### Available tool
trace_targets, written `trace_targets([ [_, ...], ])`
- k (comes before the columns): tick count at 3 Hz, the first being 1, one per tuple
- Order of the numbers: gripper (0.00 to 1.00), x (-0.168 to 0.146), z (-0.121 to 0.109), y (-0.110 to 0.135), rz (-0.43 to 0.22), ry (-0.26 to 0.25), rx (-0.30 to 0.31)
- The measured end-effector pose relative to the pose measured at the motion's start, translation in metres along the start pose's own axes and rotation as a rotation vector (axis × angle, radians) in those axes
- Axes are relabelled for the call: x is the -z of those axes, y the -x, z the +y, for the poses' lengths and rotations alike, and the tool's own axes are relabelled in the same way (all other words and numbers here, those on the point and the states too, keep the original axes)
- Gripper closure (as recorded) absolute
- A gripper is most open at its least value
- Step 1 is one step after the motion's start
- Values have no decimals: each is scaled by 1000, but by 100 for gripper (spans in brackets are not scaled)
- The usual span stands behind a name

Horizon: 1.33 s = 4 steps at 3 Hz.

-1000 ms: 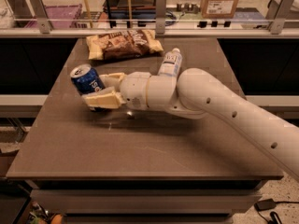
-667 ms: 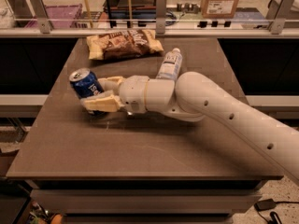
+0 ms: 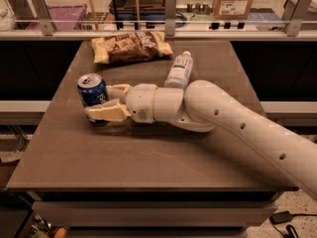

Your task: Place pepsi can upright

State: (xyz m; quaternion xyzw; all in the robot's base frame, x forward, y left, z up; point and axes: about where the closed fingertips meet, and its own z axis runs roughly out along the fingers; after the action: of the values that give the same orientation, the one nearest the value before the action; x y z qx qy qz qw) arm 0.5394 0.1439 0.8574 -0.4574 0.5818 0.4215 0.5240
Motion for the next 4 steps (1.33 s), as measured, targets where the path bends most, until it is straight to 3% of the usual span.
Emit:
trace_targets([
  [3,13,-5,4,1,0,11,3],
  [4,0,-6,6,2,0,14,4],
])
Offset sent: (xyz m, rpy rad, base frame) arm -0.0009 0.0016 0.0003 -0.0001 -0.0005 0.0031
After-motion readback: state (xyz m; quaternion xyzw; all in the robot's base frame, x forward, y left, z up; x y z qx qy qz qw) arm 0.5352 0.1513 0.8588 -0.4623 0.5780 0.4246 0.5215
